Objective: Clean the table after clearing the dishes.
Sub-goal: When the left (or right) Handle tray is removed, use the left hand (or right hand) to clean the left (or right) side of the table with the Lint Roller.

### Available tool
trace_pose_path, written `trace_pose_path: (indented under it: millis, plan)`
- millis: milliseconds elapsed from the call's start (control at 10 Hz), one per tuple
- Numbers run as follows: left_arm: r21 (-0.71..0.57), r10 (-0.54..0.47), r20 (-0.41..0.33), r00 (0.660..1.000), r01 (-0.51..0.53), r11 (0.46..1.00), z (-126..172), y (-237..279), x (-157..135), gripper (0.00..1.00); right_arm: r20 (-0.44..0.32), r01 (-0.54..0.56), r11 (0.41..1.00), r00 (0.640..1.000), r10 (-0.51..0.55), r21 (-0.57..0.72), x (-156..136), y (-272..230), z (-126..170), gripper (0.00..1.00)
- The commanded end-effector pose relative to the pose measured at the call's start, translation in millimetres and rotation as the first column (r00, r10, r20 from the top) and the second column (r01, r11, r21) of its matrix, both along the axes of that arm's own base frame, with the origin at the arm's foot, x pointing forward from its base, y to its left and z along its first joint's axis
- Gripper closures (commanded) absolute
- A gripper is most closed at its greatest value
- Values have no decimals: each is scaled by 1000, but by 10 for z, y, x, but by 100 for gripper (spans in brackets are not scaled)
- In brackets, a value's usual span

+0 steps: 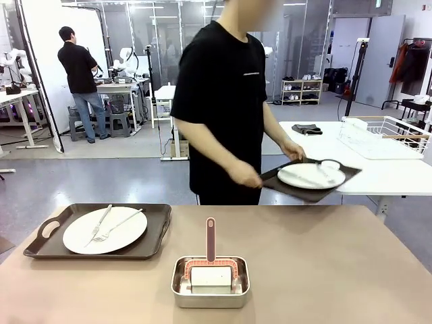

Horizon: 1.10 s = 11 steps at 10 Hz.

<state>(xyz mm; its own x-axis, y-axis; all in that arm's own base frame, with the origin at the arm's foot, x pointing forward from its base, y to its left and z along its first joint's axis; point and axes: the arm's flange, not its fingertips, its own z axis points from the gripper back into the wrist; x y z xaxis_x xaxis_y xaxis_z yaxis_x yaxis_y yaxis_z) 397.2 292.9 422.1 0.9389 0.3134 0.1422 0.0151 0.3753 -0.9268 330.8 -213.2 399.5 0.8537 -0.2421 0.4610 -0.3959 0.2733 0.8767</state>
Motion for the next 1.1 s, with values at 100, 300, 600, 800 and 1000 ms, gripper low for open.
trace_pose_path:
  millis: [100,300,600,800,1000]
  plan:
    - [-10,16,9,1000,-16,1000,-3,16,-14,0,5,4,1000,1000,-4,0,-12,1,54,0]
    - [-10,16,9,1000,-16,1000,-3,16,-14,0,5,4,1000,1000,-4,0,-12,1,54,0]
    - [-10,16,9,1000,-16,1000,-3,16,-14,0,65,-96,959,991,117,-267,35,330,534,0]
    - [-10,16,9,1000,-16,1000,-3,16,-14,0,96,-128,863,975,199,-489,388,718,935,0]
    - [-10,16,9,1000,-16,1000,-3,16,-14,0,88,-165,786,960,267,-595,913,1093,1247,0]
